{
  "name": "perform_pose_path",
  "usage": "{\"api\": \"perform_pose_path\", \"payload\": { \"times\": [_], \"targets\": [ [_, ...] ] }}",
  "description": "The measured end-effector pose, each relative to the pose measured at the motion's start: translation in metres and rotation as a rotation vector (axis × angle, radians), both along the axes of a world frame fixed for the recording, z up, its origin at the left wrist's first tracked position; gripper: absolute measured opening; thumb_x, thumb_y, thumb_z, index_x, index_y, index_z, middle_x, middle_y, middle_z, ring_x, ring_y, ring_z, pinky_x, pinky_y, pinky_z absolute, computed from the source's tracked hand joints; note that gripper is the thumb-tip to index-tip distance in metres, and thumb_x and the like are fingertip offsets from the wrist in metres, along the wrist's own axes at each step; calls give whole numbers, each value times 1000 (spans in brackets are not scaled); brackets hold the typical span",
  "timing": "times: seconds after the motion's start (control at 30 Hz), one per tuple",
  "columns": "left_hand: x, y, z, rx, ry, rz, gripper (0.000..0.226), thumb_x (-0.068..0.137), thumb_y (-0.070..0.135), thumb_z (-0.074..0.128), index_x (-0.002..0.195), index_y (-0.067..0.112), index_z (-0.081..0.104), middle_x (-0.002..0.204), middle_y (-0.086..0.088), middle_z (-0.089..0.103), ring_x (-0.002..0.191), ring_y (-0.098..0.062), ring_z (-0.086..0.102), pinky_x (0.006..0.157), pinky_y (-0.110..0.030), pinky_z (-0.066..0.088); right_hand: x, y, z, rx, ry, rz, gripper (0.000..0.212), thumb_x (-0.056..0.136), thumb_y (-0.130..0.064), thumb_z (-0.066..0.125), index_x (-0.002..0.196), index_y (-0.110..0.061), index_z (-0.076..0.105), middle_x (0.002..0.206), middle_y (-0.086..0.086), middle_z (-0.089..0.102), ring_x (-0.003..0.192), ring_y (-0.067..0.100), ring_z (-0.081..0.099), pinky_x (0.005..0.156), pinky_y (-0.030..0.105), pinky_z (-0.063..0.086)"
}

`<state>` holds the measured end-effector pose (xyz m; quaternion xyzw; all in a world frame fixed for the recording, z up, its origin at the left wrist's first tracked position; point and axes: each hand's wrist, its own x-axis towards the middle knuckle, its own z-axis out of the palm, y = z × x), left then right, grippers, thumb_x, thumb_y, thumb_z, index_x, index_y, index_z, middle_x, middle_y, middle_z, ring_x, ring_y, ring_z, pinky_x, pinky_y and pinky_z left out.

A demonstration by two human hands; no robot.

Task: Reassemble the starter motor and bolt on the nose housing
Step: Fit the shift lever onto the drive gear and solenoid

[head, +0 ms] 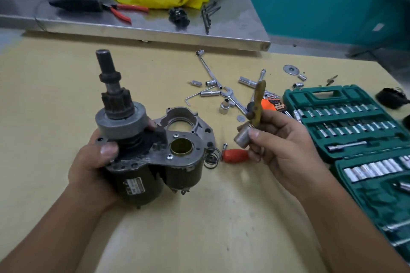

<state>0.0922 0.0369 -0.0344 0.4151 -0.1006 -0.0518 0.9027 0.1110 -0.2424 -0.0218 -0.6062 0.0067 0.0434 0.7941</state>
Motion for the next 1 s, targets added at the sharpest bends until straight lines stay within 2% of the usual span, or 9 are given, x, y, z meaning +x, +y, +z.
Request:
{"api": "perform_pose_path", "payload": {
  "times": [0.07, 0.17, 0.27, 0.37, 0.47, 0.57, 0.7, 0.87, 1.0],
  "targets": [
    [3, 3, -1, 8, 11, 4, 70, 51, 40, 90, 103, 0, 66, 91, -18, 70, 79, -40, 67, 76, -48, 52, -1, 7, -3, -10, -1, 16, 34, 77, 0, 69, 111, 1, 64, 82, 21, 70, 54, 20, 56, 45, 28, 40],
    [7, 6, -1, 3, 6, -14, 68, 52, 40, 89, 103, 1, 68, 91, -17, 71, 80, -37, 69, 74, -43, 56, -10, 24, -16, 21, 63, -17, 22, 73, 1, 64, 93, -10, 67, 66, 10, 62, 40, 15, 39, 41, 20, 30],
    [8, 7, -2, -29, 4, -31, 68, 53, 37, 90, 105, -2, 66, 92, -19, 70, 82, -37, 69, 74, -42, 57, -20, 39, -25, -72, 15, -123, 16, 75, -5, 69, 82, -19, 66, 73, 15, 62, 36, 14, 43, 40, 19, 30],
    [8, 6, -1, -10, -14, -21, 66, 55, 39, 89, 104, -1, 68, 92, -17, 71, 81, -35, 71, 72, -38, 59, -22, 47, -22, -200, -215, -158, 22, 81, -6, 73, 91, -25, 69, 85, 12, 71, 56, 19, 64, 45, 23, 45],
    [9, 6, 0, -14, -27, -30, 63, 60, 38, 87, 105, -1, 68, 94, -17, 72, 82, -34, 72, 71, -37, 61, -21, 50, -17, -298, -364, -111, 28, 84, -6, 76, 102, -27, 71, 89, 8, 72, 71, 23, 68, 59, 29, 55],
    [10, 8, 0, -29, -5, -34, 59, 60, 38, 87, 104, 2, 71, 95, -15, 73, 84, -33, 73, 74, -38, 60, -18, 52, -20, -586, -488, -63, 29, 83, -11, 78, 109, -23, 72, 87, -1, 68, 74, 26, 65, 65, 41, 56],
    [14, 10, -2, -41, 0, -25, 55, 64, 40, 82, 106, 5, 72, 97, -12, 73, 91, -31, 71, 82, -39, 58, -17, 53, -26, -917, -569, -9, 29, 78, -12, 81, 104, -21, 72, 77, -13, 58, 68, 7, 54, 64, 11, 38],
    [18, 14, -9, -68, 55, 18, 63, 60, 42, 83, 109, 5, 70, 101, -13, 71, 96, -35, 67, 89, -46, 51, -17, 50, -32, -994, -628, -4, 28, 76, -21, 78, 104, -22, 72, 82, -21, 52, 70, 0, 54, 66, 7, 35],
    [19, 13, -12, -69, 68, 34, 69, 56, 42, 85, 110, 3, 67, 101, -16, 68, 97, -39, 63, 90, -50, 47, -17, 50, -38, -985, -598, 2, 52, 76, -35, 81, 124, -33, 62, 94, -22, 61, 73, -2, 56, 68, 4, 36]
  ]
}}
